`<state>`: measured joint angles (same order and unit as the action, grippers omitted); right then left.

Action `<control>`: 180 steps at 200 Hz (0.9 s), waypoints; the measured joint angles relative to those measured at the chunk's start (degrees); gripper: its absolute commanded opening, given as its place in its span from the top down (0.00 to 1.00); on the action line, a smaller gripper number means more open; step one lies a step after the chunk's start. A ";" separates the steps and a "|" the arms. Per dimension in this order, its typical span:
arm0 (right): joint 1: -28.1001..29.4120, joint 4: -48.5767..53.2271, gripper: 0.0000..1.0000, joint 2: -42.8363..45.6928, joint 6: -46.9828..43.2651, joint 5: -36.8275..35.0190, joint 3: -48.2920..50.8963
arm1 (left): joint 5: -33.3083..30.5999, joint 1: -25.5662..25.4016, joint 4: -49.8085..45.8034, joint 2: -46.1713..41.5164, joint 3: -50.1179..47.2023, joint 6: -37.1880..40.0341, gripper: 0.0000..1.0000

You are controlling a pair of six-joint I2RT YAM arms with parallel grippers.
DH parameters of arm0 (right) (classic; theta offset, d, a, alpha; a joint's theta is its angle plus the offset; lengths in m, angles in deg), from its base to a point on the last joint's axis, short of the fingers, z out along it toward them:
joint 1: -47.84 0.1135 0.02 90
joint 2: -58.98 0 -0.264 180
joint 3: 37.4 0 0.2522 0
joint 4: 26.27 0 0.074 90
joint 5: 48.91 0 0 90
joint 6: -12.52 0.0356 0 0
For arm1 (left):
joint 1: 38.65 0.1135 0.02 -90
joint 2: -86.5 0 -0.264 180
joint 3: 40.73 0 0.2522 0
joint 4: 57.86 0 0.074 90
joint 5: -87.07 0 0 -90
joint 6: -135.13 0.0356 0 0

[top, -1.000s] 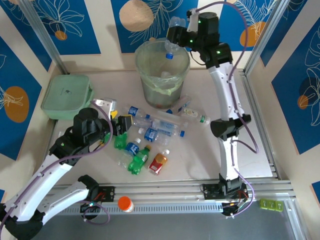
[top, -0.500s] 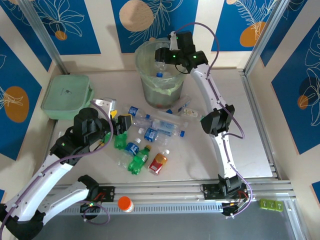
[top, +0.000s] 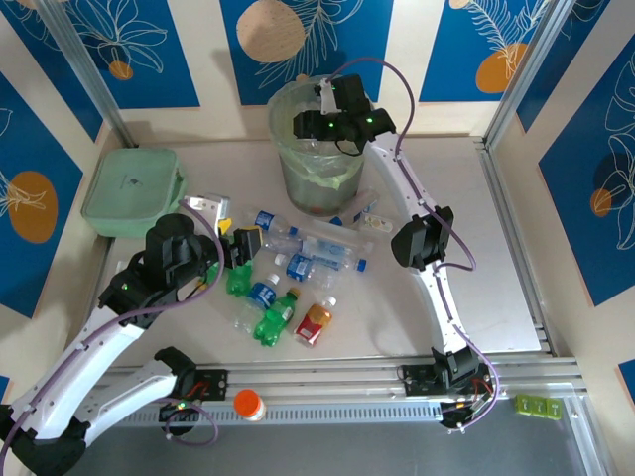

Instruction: Put the plastic bottles in the bin

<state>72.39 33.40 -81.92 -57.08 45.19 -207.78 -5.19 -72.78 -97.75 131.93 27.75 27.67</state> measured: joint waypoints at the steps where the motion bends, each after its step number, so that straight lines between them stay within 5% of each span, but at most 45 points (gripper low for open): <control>1: 0.00 0.00 0.33 0.00 0.00 0.00 0.00 | 0.00 0.00 0.00 0.00 0.00 0.00 0.25; 110: 0.02 0.92 0.26 2.08 -0.55 -0.83 0.00 | -0.85 0.02 0.00 0.00 -0.07 0.35 0.24; 180: 4.52 4.04 0.27 18.95 -2.99 -6.56 4.09 | -0.79 0.07 -0.92 0.81 -0.04 -1.16 0.25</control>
<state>76.92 37.45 -62.97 -60.07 38.63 -203.69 -5.98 -72.71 -98.66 132.74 27.70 26.51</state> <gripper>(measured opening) 0.734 0.756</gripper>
